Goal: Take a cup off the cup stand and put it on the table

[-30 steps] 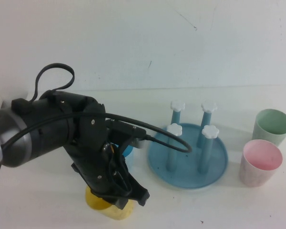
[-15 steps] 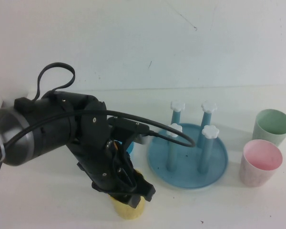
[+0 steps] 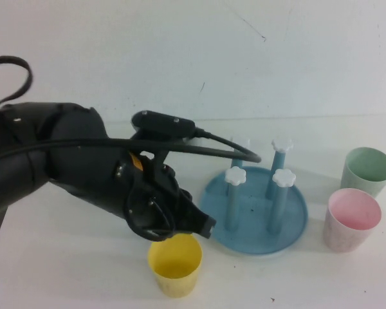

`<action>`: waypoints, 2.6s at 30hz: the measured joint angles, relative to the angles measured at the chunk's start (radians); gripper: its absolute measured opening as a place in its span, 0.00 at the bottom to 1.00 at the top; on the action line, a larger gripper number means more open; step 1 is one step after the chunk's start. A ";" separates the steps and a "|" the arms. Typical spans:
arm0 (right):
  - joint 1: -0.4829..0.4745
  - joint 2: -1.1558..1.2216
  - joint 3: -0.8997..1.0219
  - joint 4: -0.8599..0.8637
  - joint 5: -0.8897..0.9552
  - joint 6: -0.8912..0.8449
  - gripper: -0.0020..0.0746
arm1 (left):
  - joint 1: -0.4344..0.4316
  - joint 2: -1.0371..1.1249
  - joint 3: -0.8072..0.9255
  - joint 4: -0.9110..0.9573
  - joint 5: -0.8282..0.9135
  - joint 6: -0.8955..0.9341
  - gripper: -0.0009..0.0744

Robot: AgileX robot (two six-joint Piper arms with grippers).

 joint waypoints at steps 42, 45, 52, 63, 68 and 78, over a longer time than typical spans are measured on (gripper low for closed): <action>0.000 0.000 0.000 0.002 -0.001 0.000 0.02 | 0.002 -0.446 0.000 0.036 -0.129 0.290 0.01; 0.000 0.000 0.000 0.002 -0.001 0.000 0.02 | 0.009 -0.487 0.000 0.097 -0.120 0.308 0.01; 0.000 0.000 0.000 0.002 -0.001 0.000 0.02 | 0.083 -0.686 0.096 0.133 -0.250 0.312 0.01; 0.000 0.000 0.000 0.002 -0.001 0.000 0.02 | 0.297 -1.110 0.624 -0.024 -0.572 0.312 0.01; 0.000 0.000 0.000 0.002 -0.001 0.000 0.02 | 0.392 -1.294 0.856 -0.080 -0.579 0.312 0.01; 0.000 0.000 0.000 0.002 -0.001 0.000 0.02 | 0.457 -1.469 1.097 -0.089 -0.586 0.312 0.01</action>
